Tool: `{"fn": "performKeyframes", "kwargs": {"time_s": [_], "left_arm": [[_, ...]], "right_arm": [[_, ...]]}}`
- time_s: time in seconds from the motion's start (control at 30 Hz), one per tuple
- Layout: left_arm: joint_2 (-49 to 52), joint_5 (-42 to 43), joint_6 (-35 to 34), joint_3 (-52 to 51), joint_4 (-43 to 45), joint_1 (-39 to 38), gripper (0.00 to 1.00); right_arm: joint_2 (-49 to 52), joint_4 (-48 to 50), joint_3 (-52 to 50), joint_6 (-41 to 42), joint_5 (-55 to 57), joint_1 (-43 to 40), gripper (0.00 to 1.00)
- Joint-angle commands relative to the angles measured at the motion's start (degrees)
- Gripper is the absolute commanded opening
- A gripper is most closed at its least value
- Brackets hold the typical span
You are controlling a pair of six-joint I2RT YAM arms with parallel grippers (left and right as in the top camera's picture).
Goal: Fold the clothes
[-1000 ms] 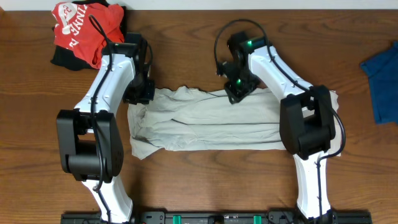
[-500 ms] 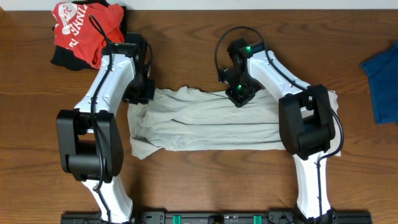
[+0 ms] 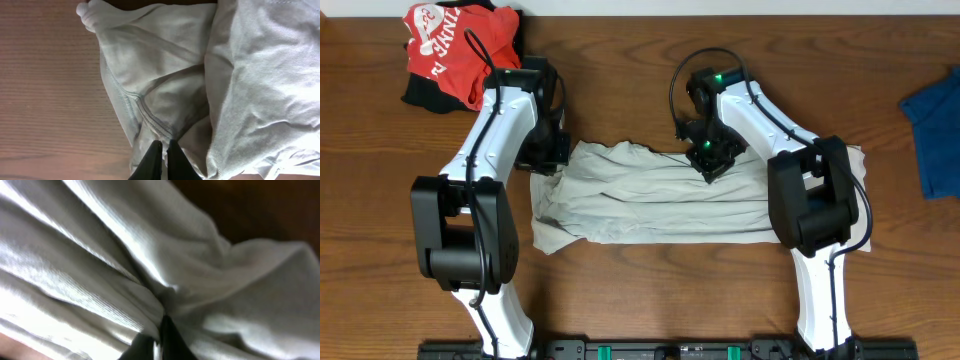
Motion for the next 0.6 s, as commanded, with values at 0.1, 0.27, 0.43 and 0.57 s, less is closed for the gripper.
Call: {"fn": "performKeyframes", "kwargs": {"time_s": [0.1, 0.27, 0.43, 0.57], "left_arm": [[-0.5, 1.4, 0.3, -0.1, -0.5, 0.2, 0.1], [-0.5, 2.2, 0.3, -0.1, -0.5, 0.2, 0.15], [-0.5, 2.6, 0.3, -0.1, -0.5, 0.2, 0.15], [-0.6, 5.1, 0.3, -0.1, -0.5, 0.2, 0.15]], "right_arm": [[-0.2, -5.4, 4.2, 2.4, -1.2, 1.0, 0.09], [-0.2, -9.3, 5.8, 4.8, -1.3, 1.6, 0.11], [-0.2, -10.4, 5.8, 7.2, -1.6, 2.4, 0.4], [-0.2, -10.4, 5.8, 7.8, -1.6, 2.6, 0.51]]}}
